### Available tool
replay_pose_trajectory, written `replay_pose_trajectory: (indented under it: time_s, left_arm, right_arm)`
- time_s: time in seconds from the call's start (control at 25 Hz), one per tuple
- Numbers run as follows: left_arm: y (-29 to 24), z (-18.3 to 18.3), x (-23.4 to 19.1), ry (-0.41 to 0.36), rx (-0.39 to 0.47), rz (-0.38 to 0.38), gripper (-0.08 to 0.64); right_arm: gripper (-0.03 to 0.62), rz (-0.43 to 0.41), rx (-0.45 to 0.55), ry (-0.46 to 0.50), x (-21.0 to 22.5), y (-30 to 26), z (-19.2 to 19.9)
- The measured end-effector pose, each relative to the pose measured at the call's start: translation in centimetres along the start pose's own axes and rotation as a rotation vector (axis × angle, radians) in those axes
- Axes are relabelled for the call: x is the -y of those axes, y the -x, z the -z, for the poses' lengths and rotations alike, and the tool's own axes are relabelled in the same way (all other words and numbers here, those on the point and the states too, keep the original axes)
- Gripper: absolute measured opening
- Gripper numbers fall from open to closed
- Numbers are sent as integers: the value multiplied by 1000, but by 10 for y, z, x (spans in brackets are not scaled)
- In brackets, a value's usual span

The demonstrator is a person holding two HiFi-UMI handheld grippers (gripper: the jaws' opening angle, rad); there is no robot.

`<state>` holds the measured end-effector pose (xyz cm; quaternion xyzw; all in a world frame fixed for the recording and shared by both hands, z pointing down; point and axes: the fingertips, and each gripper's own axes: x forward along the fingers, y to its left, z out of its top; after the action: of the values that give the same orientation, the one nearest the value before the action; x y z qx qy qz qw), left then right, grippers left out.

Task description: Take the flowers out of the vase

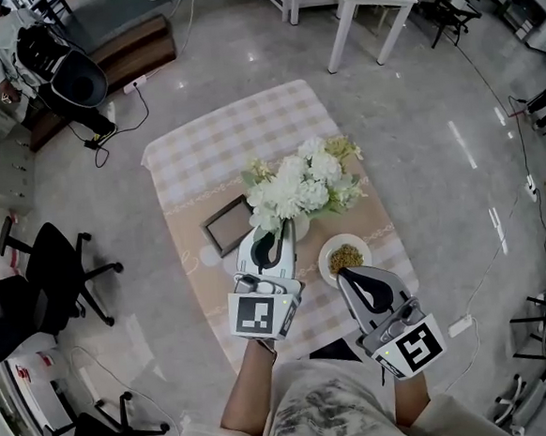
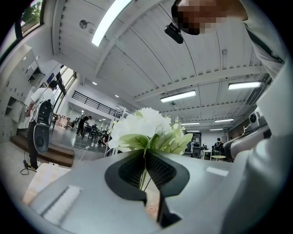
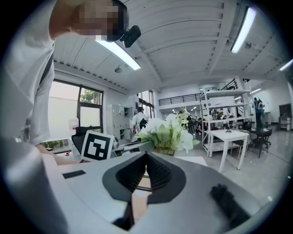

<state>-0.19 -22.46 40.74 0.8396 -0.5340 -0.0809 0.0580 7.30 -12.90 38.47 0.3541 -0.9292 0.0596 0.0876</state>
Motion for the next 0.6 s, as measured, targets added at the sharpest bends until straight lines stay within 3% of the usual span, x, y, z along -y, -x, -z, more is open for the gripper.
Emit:
replay_pose_trajectory:
  time_s: [0.6]
  left_arm:
    - [2, -38, 2, -22, 85, 7, 16]
  right_arm:
    - [17, -18, 18, 6, 1, -4, -6]
